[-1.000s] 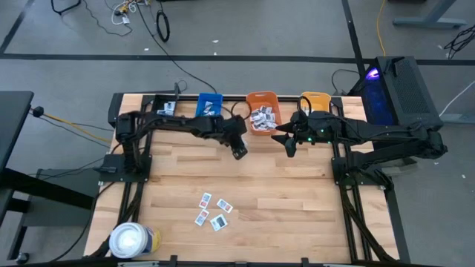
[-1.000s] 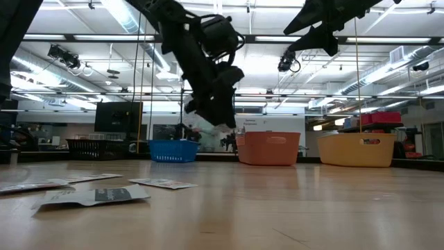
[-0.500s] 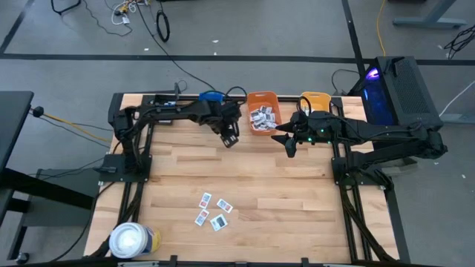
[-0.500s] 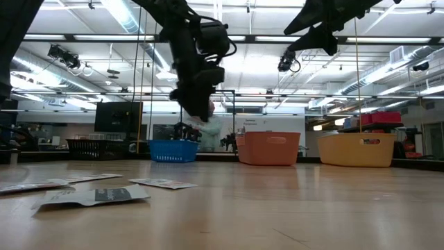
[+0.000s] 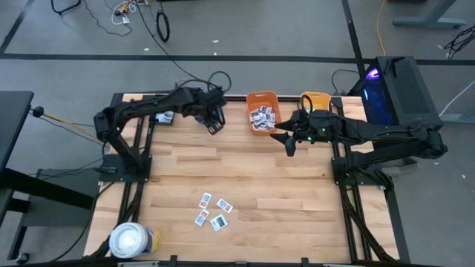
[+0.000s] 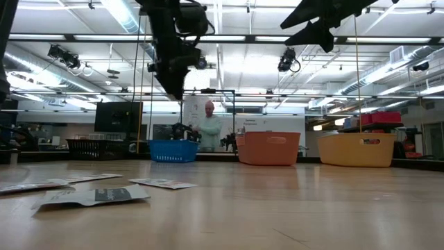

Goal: Pick & Place First Aid Supplies
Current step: Put the alcohol pad into the black bin

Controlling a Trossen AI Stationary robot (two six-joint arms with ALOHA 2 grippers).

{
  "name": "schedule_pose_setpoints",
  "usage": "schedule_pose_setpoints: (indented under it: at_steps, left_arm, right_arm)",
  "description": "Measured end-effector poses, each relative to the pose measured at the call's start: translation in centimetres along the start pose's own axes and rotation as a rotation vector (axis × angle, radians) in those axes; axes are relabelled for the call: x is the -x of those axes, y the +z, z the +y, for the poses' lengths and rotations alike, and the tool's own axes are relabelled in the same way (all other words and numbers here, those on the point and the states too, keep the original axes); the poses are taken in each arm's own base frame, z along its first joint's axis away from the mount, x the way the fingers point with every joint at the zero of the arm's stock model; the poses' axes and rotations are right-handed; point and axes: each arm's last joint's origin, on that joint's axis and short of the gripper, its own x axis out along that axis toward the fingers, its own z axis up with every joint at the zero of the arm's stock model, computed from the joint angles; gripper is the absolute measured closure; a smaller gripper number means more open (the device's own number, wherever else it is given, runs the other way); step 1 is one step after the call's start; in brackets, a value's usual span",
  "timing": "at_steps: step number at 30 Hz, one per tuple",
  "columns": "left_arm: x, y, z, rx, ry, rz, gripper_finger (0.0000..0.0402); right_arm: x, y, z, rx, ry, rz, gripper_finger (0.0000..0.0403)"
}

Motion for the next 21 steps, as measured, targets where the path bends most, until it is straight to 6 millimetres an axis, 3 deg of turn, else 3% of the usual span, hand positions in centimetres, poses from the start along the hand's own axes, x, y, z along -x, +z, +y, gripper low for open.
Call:
schedule_pose_setpoints:
  at_steps: [21]
  left_arm:
    - [-0.4,-2.1,12.3,0.298,0.205,0.183,0.0232]
  right_arm:
    - [0.0,0.3,0.1,-0.027,0.012,-0.031,0.0174]
